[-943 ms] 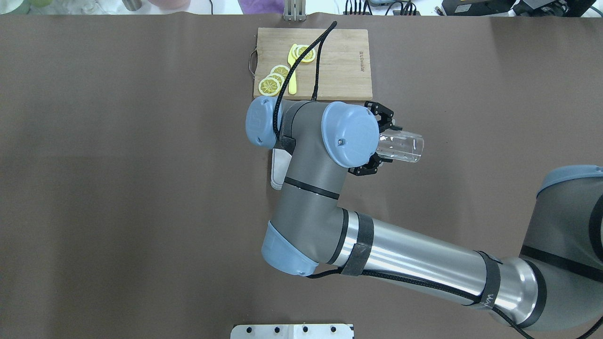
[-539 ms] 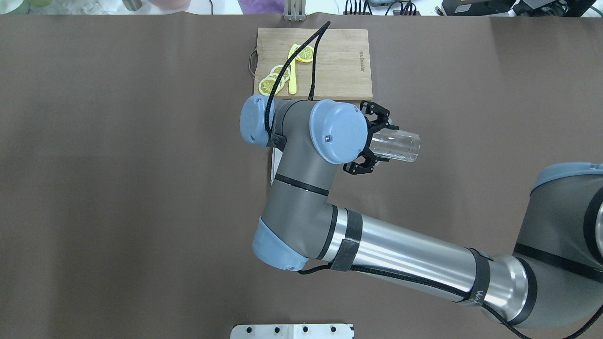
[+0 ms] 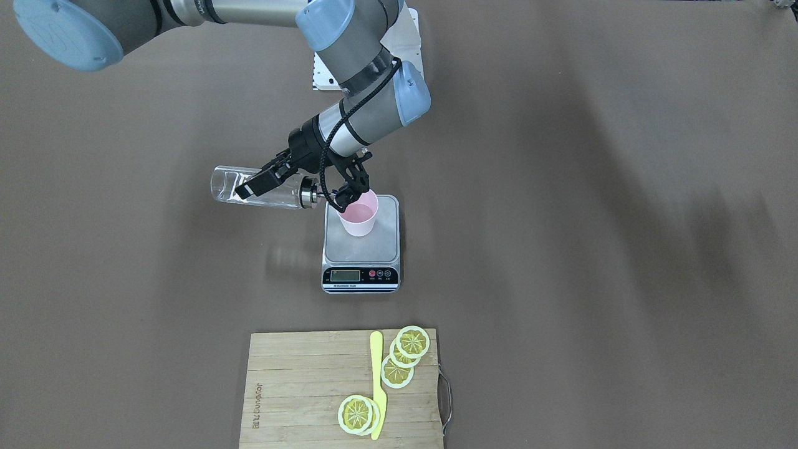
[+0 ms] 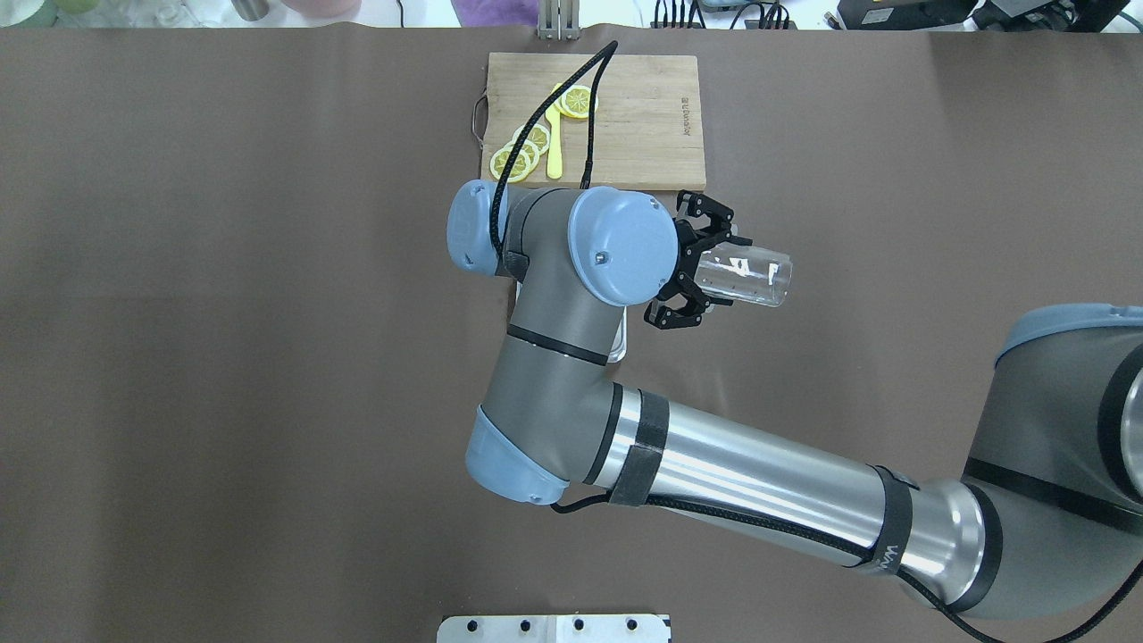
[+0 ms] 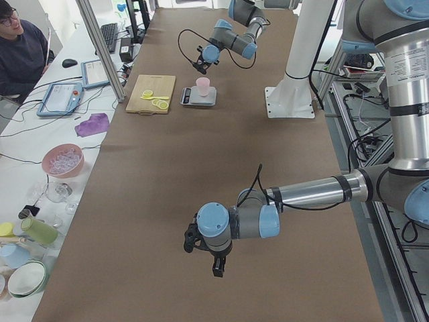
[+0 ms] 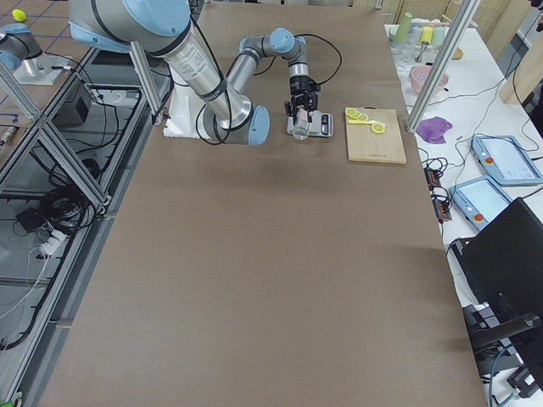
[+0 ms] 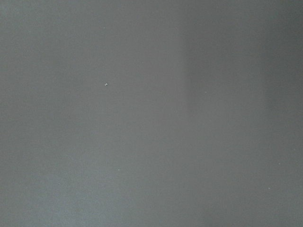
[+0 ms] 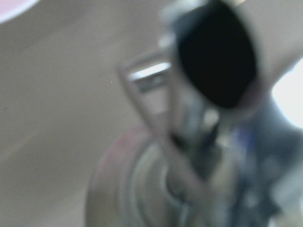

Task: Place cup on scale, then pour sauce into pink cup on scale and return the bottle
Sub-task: 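Tilt the glass sauce bottle with the right gripper over the pink cup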

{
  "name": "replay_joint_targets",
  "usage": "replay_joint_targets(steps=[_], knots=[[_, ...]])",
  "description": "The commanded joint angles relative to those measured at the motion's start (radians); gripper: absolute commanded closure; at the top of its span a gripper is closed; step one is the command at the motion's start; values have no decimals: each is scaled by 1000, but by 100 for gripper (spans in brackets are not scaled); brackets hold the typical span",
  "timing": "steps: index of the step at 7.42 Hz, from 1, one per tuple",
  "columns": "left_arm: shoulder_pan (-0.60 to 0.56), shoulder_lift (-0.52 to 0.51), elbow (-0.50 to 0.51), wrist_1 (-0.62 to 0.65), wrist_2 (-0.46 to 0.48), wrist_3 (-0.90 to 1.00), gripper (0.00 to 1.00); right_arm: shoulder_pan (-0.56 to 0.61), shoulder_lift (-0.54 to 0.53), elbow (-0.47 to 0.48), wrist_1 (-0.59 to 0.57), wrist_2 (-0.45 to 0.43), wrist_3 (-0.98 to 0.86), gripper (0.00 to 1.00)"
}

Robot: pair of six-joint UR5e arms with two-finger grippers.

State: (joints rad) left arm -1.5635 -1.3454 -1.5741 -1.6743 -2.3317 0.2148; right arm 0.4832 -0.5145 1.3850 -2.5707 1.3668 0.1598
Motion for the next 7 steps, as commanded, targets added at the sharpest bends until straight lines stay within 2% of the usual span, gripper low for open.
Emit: replay_joint_targets(steps=[1, 7], knots=[[-1, 0, 0, 1, 0, 1, 2, 0, 14, -24, -14, 2, 15, 100], [-1, 0, 6, -1, -2, 2, 2, -15, 51, -46, -100, 2, 64, 100]])
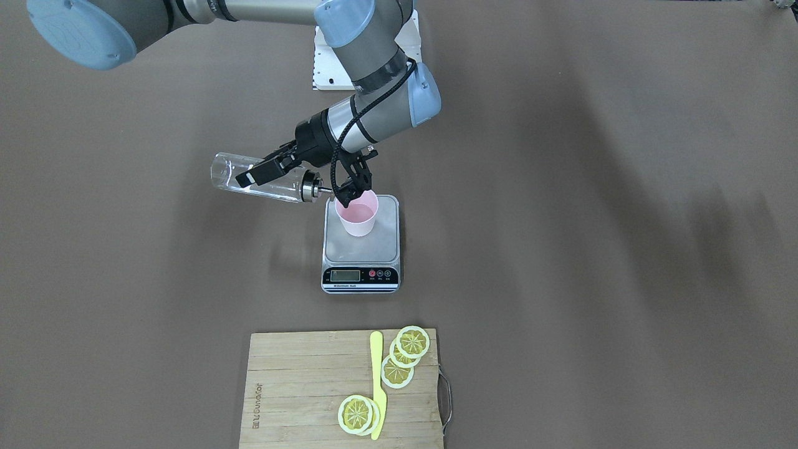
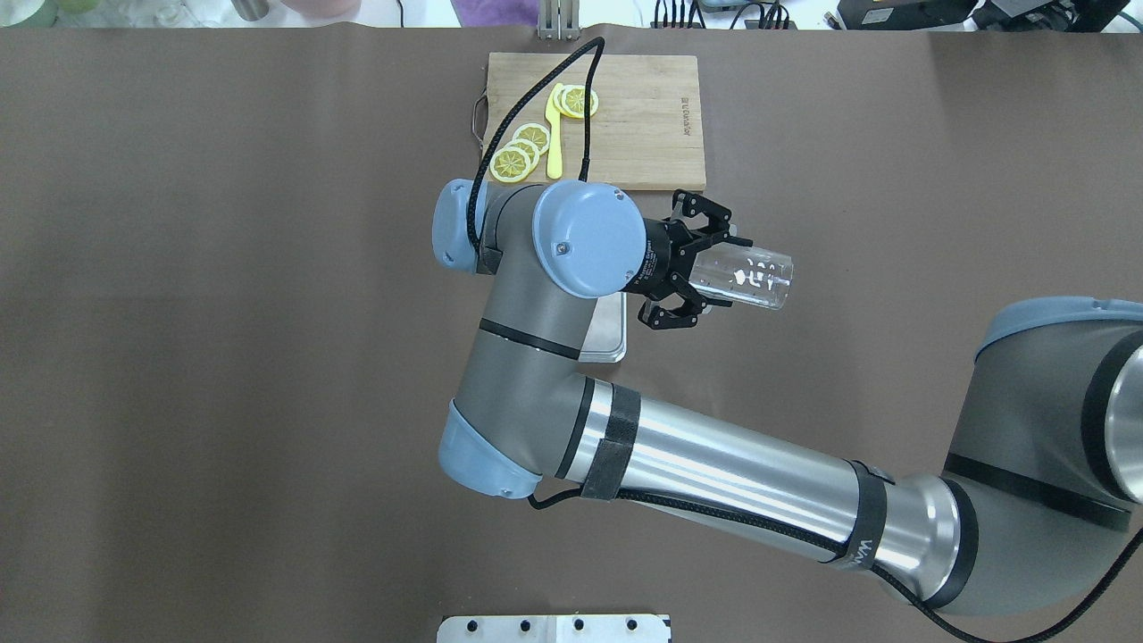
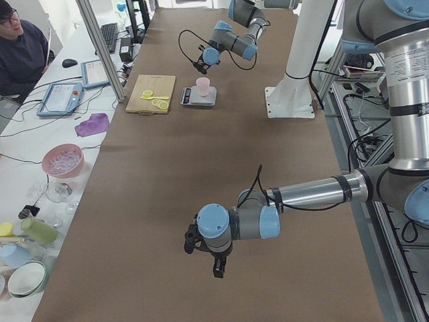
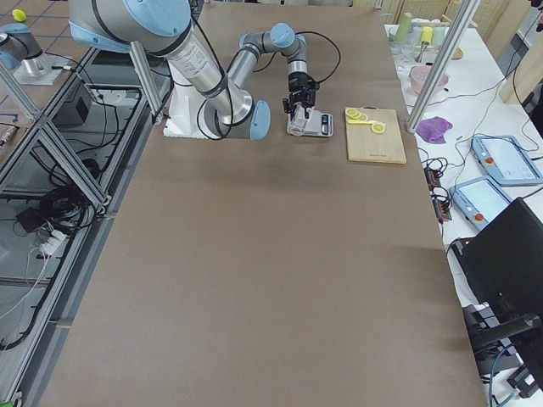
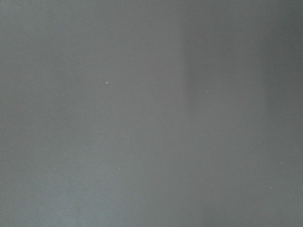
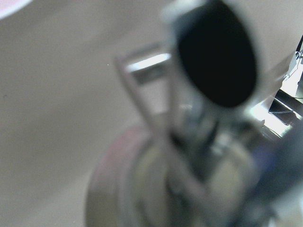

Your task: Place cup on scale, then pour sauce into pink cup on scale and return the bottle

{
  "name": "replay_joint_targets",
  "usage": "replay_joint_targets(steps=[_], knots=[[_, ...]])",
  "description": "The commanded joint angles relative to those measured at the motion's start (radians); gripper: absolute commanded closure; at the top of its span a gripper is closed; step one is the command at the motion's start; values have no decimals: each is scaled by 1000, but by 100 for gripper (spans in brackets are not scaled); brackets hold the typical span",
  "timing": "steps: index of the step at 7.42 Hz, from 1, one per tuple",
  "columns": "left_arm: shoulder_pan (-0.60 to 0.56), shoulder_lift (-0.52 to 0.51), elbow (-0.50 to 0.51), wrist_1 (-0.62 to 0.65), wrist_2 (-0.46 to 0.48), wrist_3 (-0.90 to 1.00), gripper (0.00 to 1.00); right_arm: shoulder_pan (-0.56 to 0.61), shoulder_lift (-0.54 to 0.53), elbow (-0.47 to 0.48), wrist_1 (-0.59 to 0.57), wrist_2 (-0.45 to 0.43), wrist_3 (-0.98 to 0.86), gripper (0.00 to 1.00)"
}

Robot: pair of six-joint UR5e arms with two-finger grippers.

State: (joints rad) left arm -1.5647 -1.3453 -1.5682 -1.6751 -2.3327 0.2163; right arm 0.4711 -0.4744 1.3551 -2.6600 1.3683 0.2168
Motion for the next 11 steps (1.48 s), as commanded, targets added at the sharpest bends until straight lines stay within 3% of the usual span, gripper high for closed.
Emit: replay_joint_targets(steps=[1, 11], knots=[[0, 0, 0, 0, -1, 0, 2, -5, 32, -43, -12, 0, 10, 100], [0, 0, 0, 2, -1, 0, 2, -26, 74, -134, -44, 0, 64, 100]])
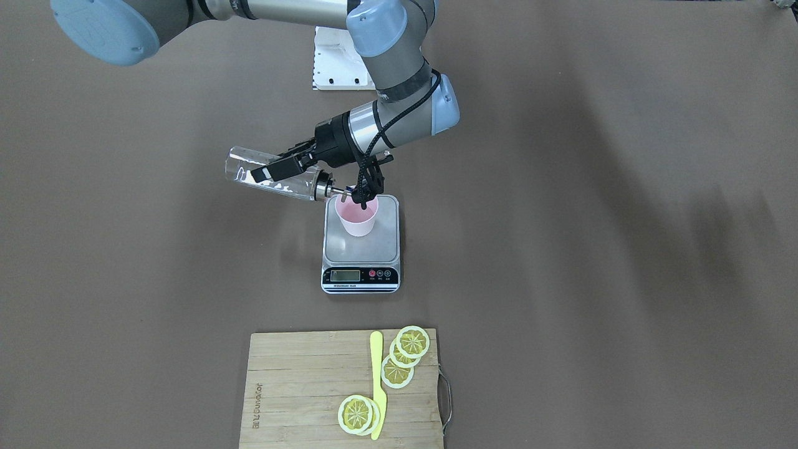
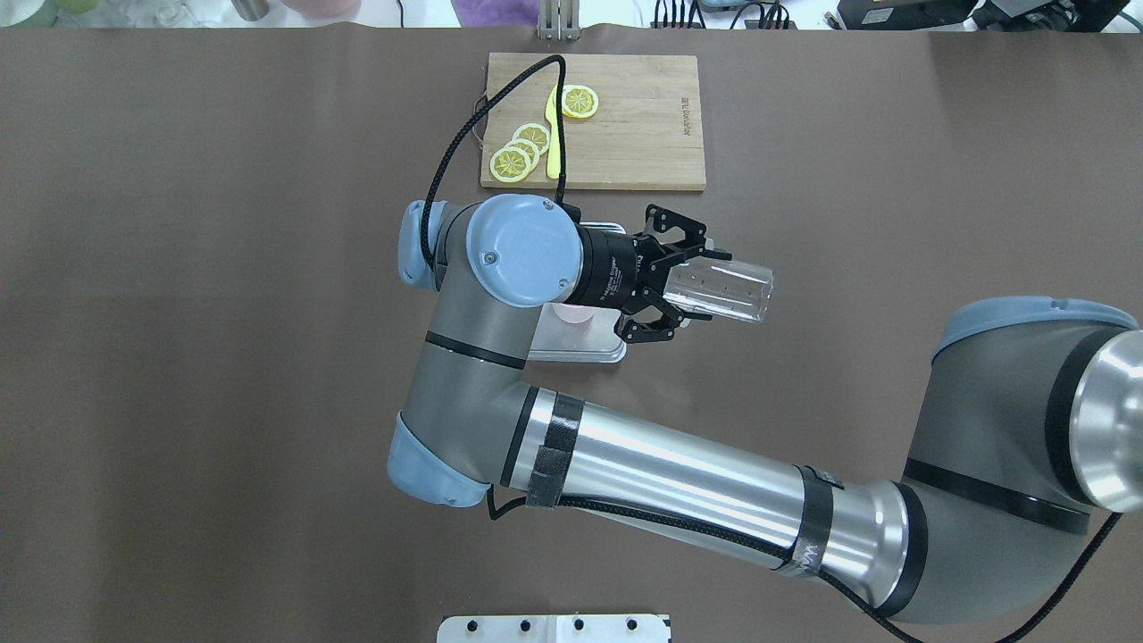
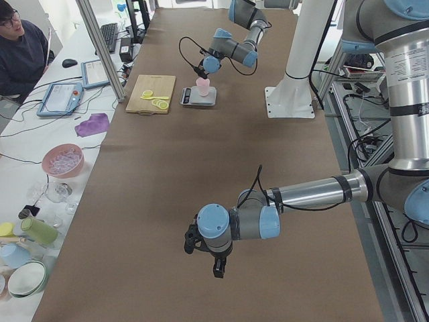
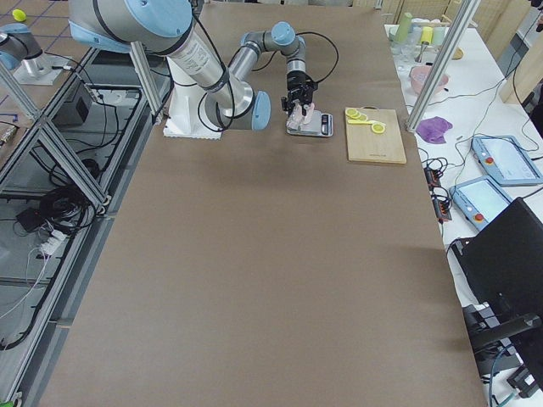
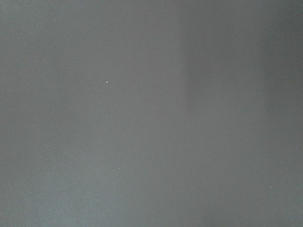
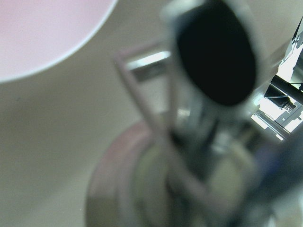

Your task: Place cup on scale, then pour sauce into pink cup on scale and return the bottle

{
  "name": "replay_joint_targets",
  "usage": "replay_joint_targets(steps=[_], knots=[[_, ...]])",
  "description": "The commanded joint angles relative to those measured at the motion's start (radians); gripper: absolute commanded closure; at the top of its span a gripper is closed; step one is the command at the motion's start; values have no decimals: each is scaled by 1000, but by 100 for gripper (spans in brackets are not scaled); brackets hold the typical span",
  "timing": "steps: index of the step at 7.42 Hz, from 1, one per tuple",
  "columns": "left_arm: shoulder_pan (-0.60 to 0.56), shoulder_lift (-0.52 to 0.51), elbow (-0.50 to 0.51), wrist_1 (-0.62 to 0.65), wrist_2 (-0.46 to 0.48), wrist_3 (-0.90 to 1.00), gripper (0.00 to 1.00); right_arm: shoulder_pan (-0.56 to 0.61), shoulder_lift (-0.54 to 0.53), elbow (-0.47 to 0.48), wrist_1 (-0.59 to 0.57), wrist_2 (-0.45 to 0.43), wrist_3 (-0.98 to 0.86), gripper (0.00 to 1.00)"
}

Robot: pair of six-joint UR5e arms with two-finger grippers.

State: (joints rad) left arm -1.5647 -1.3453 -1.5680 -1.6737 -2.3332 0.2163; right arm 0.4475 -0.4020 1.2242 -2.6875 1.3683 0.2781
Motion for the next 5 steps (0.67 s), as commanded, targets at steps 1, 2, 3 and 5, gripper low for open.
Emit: replay_joint_targets(steps=[1, 2, 3, 5], knots=[[0, 0, 0, 0, 0, 0, 2, -3, 3, -3, -31, 0, 4, 100], [0, 0, 0, -1, 0, 0, 2, -6, 5, -3, -38, 0, 6, 100], [0, 0, 0, 0, 0, 0, 2, -9, 6, -3, -49, 0, 6, 100], [-2, 2, 0, -1, 0, 2, 2, -12, 8, -5, -51, 0, 6, 100]])
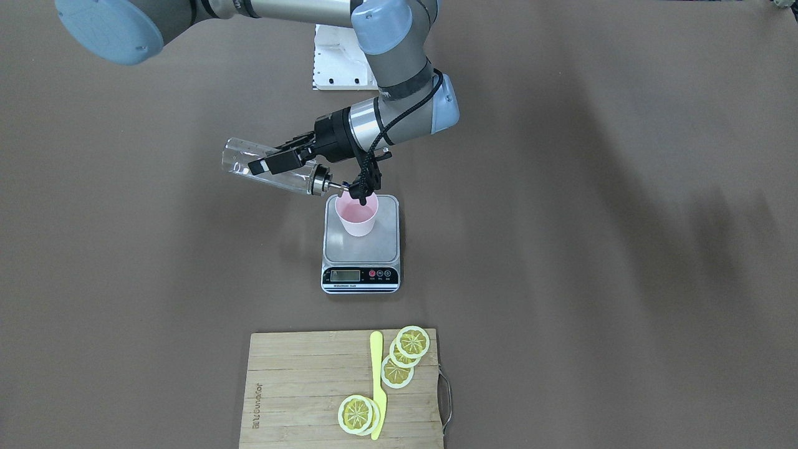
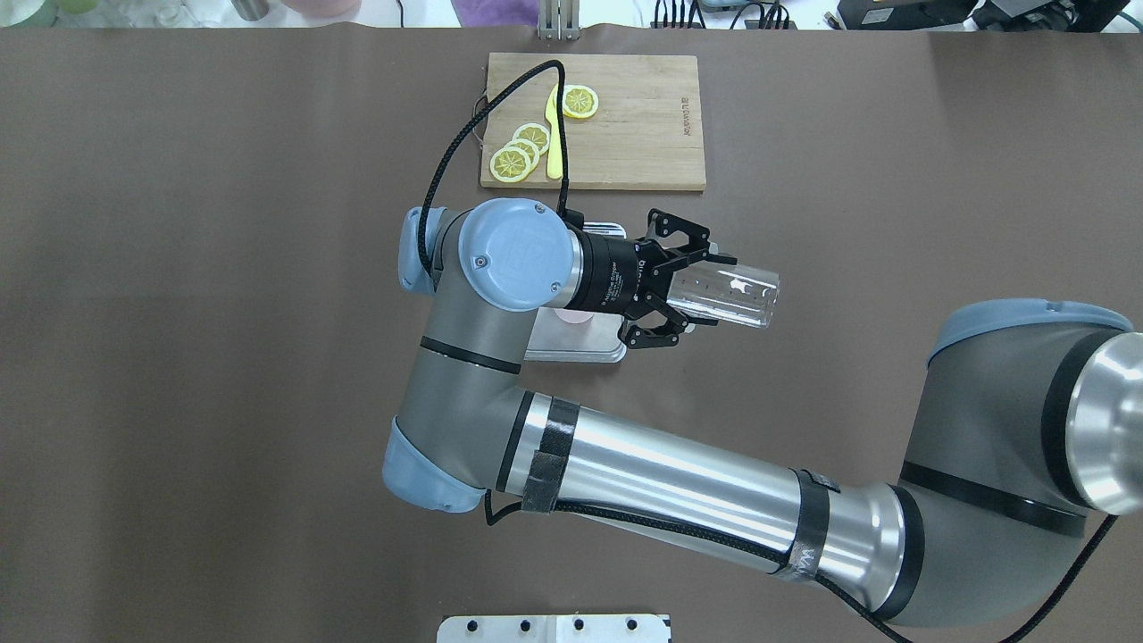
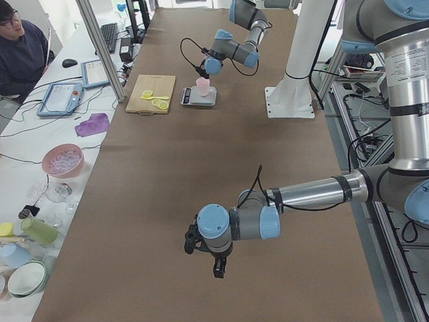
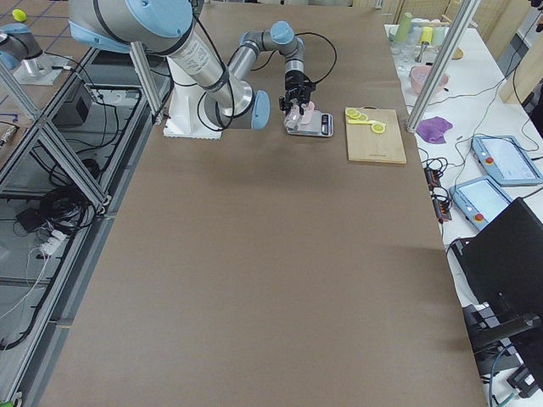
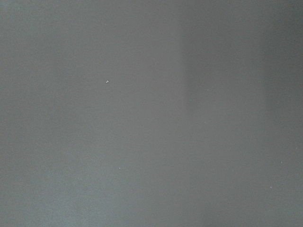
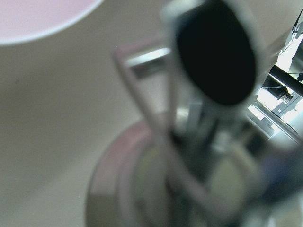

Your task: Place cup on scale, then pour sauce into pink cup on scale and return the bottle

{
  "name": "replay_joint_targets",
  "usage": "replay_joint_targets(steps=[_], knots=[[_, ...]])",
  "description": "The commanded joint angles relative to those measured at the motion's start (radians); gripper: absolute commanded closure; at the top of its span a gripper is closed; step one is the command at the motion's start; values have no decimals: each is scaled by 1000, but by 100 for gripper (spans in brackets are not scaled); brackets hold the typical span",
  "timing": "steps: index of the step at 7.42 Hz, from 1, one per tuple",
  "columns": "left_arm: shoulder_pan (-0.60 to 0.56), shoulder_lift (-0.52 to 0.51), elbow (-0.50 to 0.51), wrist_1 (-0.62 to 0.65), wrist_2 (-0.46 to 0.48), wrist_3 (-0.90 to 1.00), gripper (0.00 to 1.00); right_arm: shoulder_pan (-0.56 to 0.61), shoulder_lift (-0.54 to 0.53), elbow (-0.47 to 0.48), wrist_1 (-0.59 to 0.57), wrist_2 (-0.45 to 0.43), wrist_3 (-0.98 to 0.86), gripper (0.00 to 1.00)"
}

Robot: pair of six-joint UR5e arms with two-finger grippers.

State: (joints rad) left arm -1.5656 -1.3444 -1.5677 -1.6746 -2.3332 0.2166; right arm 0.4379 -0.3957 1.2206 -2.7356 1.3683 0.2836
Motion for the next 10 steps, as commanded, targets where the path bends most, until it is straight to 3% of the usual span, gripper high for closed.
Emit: replay_joint_targets(steps=[1, 10], knots=[[-1, 1, 0, 0, 0, 1, 2, -2, 2, -4, -9, 0, 0, 100], [-4, 7, -2, 0, -6, 1, 2, -1, 17, -32, -23, 0, 18, 100]])
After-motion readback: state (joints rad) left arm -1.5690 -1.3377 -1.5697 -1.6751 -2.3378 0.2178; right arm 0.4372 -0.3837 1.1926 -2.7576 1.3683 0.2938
